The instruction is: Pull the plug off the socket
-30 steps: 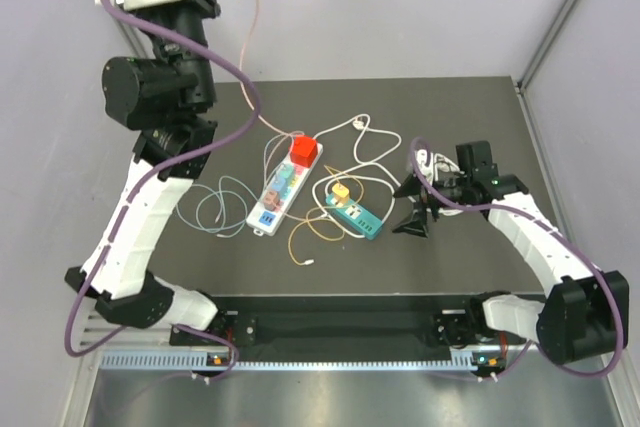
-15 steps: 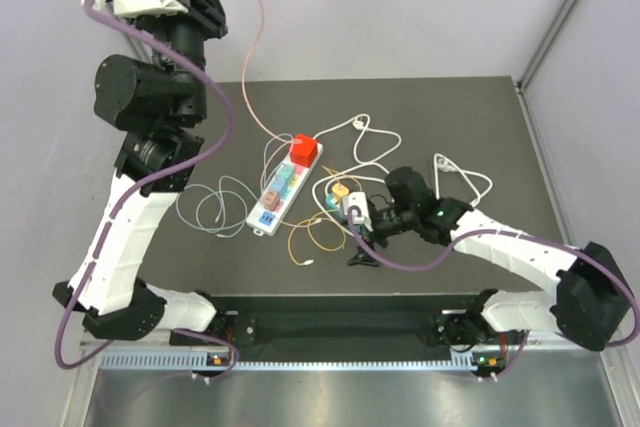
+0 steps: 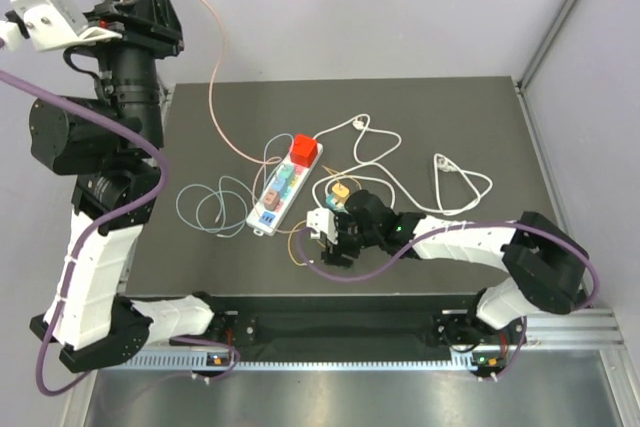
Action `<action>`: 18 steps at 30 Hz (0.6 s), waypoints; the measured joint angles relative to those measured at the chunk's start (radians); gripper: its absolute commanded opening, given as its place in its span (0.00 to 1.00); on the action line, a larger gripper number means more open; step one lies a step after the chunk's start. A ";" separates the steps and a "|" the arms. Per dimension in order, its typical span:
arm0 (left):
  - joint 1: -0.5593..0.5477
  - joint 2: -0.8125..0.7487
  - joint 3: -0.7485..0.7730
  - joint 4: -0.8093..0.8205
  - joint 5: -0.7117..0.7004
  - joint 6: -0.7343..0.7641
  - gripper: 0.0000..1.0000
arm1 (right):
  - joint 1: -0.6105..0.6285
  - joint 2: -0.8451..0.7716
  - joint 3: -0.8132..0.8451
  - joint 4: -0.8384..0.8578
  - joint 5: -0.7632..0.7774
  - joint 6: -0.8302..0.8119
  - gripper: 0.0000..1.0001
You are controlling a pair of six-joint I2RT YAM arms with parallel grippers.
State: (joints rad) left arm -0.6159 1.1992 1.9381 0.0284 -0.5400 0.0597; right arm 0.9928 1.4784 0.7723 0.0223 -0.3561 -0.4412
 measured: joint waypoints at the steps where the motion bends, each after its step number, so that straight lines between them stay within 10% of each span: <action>1: 0.000 -0.003 -0.003 0.000 0.000 -0.002 0.00 | 0.000 0.008 0.000 0.000 0.008 0.001 0.58; 13: 0.000 -0.022 -0.079 -0.040 -0.004 -0.006 0.00 | 0.014 0.101 0.016 0.006 0.017 0.040 0.00; 18: 0.000 -0.076 -0.154 -0.056 -0.003 -0.006 0.00 | -0.065 0.040 0.083 -0.116 -0.079 0.019 0.00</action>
State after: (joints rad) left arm -0.6159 1.1233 1.7840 -0.0277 -0.5434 0.0532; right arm 0.9276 1.5185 0.8551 -0.0937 -0.4347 -0.4225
